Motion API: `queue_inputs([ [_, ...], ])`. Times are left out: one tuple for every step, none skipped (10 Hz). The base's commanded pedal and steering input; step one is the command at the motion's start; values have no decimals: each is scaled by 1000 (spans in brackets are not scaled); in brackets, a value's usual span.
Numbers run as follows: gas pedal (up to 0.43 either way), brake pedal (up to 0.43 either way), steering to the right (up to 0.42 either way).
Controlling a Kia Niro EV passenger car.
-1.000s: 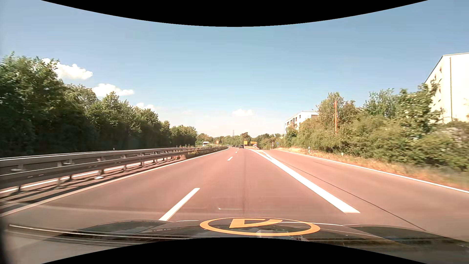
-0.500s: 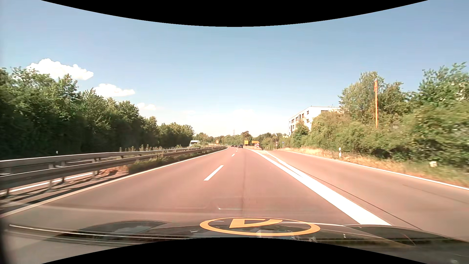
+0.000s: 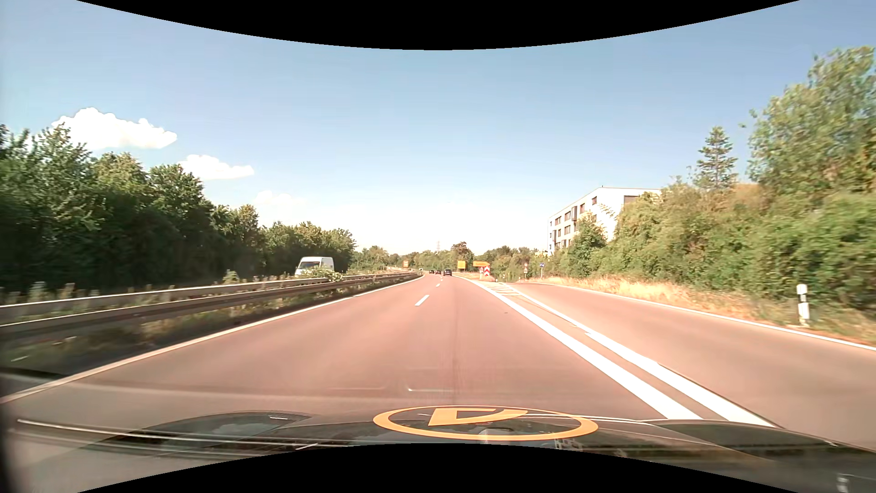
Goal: Follow the waypoints while adhering to traffic rules and regulations
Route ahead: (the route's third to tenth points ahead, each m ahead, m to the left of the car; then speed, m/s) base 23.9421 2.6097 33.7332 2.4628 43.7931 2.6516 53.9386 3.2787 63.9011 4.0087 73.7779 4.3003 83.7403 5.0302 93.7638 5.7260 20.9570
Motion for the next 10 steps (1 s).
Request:
queue_inputs([
  [220,0,-2],
  [228,0,-2],
  [240,0,-2],
  [240,0,-2],
  [240,0,-2],
  [240,0,-3],
  [240,0,-3],
  [240,0,-3],
  [228,0,-4],
  [220,0,-5],
])
